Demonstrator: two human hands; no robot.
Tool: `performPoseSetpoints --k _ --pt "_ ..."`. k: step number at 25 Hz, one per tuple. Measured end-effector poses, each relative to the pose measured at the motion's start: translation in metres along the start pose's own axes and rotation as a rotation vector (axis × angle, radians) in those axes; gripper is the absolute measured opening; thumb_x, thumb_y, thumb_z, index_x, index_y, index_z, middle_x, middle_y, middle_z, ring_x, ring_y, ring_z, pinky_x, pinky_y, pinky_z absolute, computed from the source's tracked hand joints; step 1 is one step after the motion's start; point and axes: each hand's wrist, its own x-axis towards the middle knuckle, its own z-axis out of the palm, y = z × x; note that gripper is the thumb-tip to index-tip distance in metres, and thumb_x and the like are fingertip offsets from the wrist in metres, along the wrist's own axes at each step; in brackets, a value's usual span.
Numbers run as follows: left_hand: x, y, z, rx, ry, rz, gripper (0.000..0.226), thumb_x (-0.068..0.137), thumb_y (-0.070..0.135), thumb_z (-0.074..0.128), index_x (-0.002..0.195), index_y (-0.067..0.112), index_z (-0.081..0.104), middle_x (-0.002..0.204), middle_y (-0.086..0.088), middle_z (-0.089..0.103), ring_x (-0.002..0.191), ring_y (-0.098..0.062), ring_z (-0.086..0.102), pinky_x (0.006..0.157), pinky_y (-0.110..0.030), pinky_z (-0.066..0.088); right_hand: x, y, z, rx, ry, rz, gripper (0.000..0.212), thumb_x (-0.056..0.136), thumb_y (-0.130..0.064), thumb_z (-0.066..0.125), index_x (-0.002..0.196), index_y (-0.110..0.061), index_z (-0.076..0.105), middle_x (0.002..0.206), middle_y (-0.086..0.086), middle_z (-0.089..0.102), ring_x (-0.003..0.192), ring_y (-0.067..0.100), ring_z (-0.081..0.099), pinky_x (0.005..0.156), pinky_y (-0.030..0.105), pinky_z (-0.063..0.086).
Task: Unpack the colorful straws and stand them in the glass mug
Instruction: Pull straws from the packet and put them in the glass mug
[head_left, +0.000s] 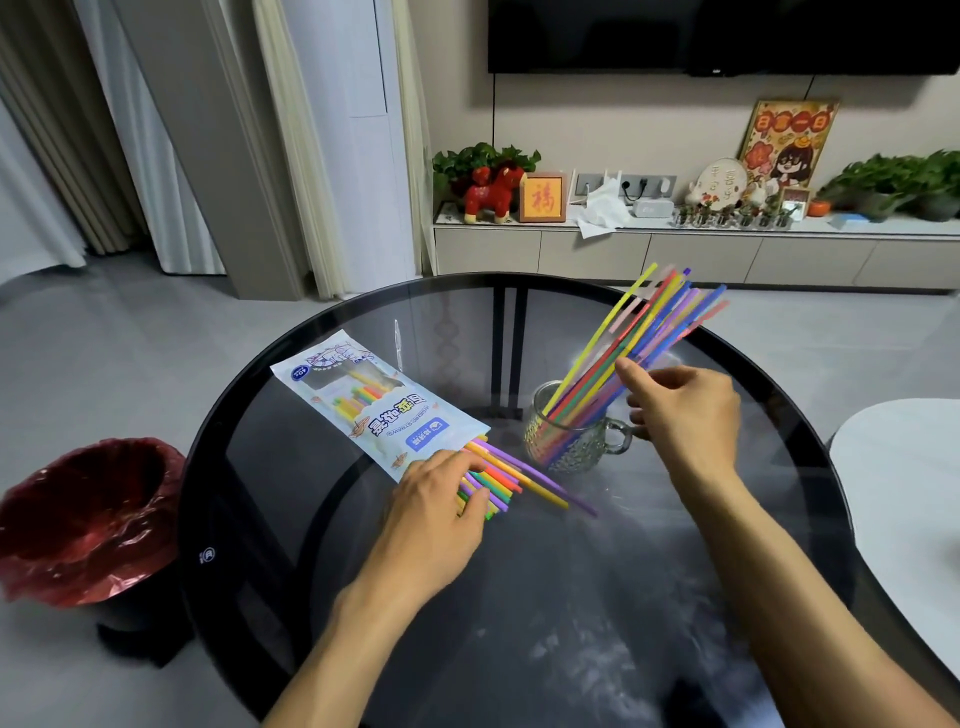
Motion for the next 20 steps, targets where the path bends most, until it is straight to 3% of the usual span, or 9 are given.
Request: performPoseSetpoints --k 2,4,5,7,10,15,20 --pt "0.000 -0.005 0.006 0.222 -0.130 -0.012 0.044 0.095 0.039 0.047 0.138 0.030 0.041 0.153 0.003 0.034 0.142 -0.022 0.026 0.112 -0.034 0.029 -0.002 0.003 -0.017 -0.201 -0.070 0.029 0.049 0.079 -0.056 0.064 0.058 -0.013 0.070 0.051 0.001 0.070 0.048 0.019 0.070 0.065 0.045 0.062" --pt "0.000 -0.009 0.009 0.317 -0.254 -0.073 0.058 0.097 0.049 0.039 0.149 0.032 0.021 0.163 0.002 0.006 0.150 -0.025 0.000 0.120 -0.044 0.013 -0.011 0.001 -0.027 -0.266 -0.237 0.017 0.041 0.086 -0.042 0.062 0.060 -0.011 0.071 0.053 0.000 0.071 0.047 0.018 0.070 0.062 0.044 0.062" --pt "0.000 -0.010 0.010 0.320 -0.294 -0.087 0.061 0.096 0.052 0.037 0.151 0.033 0.017 0.164 0.002 0.002 0.150 -0.024 -0.003 0.120 -0.045 0.013 -0.018 -0.001 -0.028 -0.271 -0.320 -0.040 0.036 0.088 -0.036 0.062 0.062 -0.011 0.071 0.055 0.001 0.071 0.049 0.019 0.069 0.059 0.044 0.062" --pt "0.000 -0.011 0.009 0.310 -0.312 -0.078 0.059 0.095 0.055 0.038 0.149 0.035 0.022 0.163 0.004 0.009 0.150 -0.023 0.002 0.117 -0.045 0.022 -0.037 -0.007 -0.021 -0.314 -0.433 -0.242 0.029 0.088 -0.033 0.061 0.069 -0.013 0.071 0.059 0.003 0.071 0.054 0.019 0.068 0.060 0.044 0.060" --pt "-0.005 -0.009 0.002 0.306 -0.284 -0.020 0.051 0.094 0.053 0.043 0.142 0.036 0.037 0.156 0.007 0.026 0.143 -0.018 0.019 0.110 -0.041 0.034 -0.066 -0.004 0.009 -0.506 -0.468 -0.470 0.026 0.086 -0.040 0.057 0.081 -0.017 0.065 0.075 0.003 0.072 0.073 0.028 0.066 0.061 0.037 0.053" --pt "-0.016 -0.011 -0.002 0.304 -0.315 0.028 0.051 0.094 0.048 0.046 0.143 0.039 0.035 0.157 0.011 0.023 0.143 -0.015 0.017 0.108 -0.040 0.039 -0.091 0.013 0.050 -0.764 -0.586 -0.404 0.037 0.092 -0.049 0.051 0.102 -0.015 0.057 0.107 0.010 0.066 0.099 0.034 0.062 0.066 0.034 0.038" --pt "-0.013 -0.013 -0.001 0.308 -0.317 0.045 0.052 0.094 0.049 0.045 0.144 0.038 0.035 0.159 0.011 0.019 0.145 -0.014 0.013 0.111 -0.041 0.036 -0.092 0.018 0.061 -0.828 -0.647 -0.398 0.036 0.097 -0.038 0.049 0.113 -0.006 0.048 0.117 0.015 0.062 0.106 0.037 0.061 0.074 0.039 0.045"
